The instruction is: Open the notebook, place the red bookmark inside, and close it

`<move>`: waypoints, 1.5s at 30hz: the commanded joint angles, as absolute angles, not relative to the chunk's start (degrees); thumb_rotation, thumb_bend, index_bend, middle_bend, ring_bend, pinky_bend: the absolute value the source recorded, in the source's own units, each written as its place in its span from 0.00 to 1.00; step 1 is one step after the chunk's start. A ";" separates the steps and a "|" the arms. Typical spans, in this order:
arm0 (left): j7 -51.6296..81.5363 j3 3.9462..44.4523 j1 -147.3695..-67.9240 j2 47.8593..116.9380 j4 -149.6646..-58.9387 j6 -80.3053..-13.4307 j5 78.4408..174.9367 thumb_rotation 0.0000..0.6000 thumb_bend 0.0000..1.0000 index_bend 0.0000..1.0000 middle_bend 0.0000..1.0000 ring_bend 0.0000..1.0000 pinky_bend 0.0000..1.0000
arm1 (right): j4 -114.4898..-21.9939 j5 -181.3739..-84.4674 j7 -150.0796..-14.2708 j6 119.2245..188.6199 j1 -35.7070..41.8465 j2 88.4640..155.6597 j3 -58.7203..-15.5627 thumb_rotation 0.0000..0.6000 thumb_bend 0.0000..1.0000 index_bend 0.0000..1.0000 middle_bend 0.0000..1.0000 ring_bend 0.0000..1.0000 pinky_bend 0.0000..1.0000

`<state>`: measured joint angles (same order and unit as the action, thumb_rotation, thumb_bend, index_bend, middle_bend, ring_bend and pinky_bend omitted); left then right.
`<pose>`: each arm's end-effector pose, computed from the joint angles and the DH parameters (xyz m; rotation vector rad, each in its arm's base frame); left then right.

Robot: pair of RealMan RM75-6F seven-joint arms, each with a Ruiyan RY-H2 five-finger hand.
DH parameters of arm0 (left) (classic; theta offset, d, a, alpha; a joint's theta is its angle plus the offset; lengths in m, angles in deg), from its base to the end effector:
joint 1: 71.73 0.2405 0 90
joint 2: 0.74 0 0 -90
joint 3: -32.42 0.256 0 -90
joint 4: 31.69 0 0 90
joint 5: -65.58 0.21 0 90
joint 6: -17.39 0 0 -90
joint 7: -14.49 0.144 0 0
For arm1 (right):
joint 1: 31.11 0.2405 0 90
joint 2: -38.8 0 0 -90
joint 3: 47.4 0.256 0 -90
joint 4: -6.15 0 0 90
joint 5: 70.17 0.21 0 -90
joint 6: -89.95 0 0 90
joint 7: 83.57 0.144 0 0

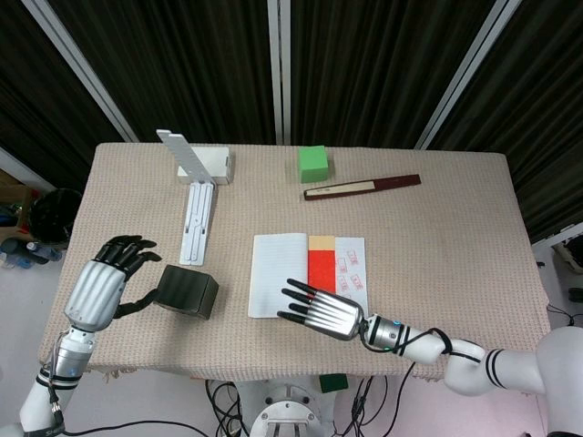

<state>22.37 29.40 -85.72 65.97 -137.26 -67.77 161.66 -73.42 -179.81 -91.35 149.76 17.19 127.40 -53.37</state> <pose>-0.2024 0.2087 0.1267 -1.5868 -0.8012 -1.2435 -0.1168 -0.2618 -0.0489 2.5553 -0.1967 1.1100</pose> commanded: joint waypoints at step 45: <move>19.36 29.72 -83.58 65.33 -135.21 -70.28 161.98 1.00 0.16 0.37 0.27 0.19 0.21 | -58.10 -168.55 -102.84 149.69 16.61 149.05 -45.97 1.00 0.66 0.00 0.07 0.00 0.00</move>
